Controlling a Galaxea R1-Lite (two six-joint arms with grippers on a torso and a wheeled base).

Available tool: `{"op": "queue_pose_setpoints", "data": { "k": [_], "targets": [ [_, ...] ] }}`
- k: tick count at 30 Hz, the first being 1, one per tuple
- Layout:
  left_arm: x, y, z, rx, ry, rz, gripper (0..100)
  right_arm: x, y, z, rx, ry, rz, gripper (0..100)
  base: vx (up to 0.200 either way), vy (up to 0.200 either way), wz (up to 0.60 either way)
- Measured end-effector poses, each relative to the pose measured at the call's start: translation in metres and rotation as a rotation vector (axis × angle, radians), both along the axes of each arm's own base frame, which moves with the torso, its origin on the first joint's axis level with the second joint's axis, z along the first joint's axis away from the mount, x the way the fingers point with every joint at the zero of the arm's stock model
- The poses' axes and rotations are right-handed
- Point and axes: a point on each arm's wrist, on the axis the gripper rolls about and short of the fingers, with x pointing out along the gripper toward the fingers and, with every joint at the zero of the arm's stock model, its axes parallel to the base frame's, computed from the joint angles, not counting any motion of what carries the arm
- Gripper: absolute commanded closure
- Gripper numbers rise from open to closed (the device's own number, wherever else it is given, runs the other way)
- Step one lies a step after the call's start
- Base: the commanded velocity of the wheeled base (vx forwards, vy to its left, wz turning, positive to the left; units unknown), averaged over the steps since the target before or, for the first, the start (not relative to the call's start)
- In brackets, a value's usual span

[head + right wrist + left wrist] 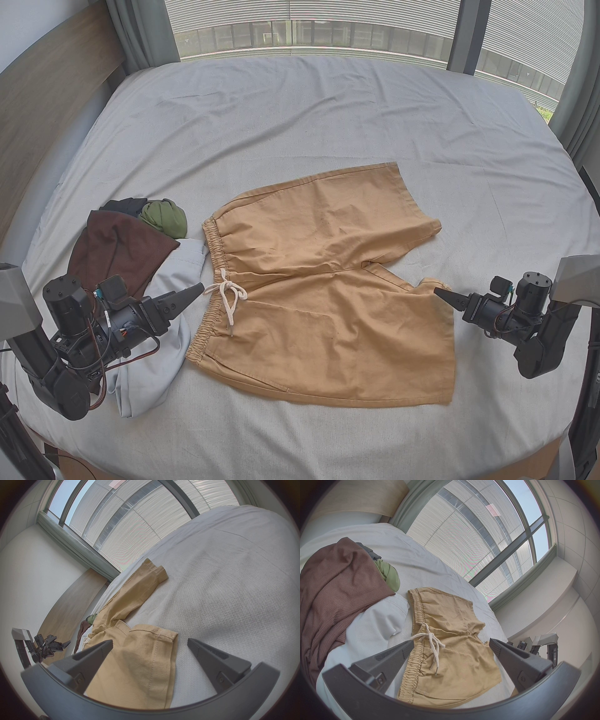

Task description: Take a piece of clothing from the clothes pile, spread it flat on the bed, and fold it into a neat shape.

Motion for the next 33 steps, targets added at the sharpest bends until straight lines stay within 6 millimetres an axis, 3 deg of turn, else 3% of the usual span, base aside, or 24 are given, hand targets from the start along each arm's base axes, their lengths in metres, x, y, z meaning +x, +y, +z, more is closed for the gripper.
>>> {"op": "queue_pose_setpoints", "data": {
  "k": [17, 33],
  "targets": [
    [-0.001, -0.006, -0.006, 0.005, 0.024, -0.020, 0, 0.005, -0.004, 0.002, 0.003, -0.018, -0.013, 100, 0.000, 0.000, 0.00],
    [0.000, -0.006, -0.011, 0.014, 0.038, -0.017, 0, 0.013, -0.018, 0.018, 0.000, -0.085, -0.056, 100, 0.000, 0.000, 0.00]
  ]
}}
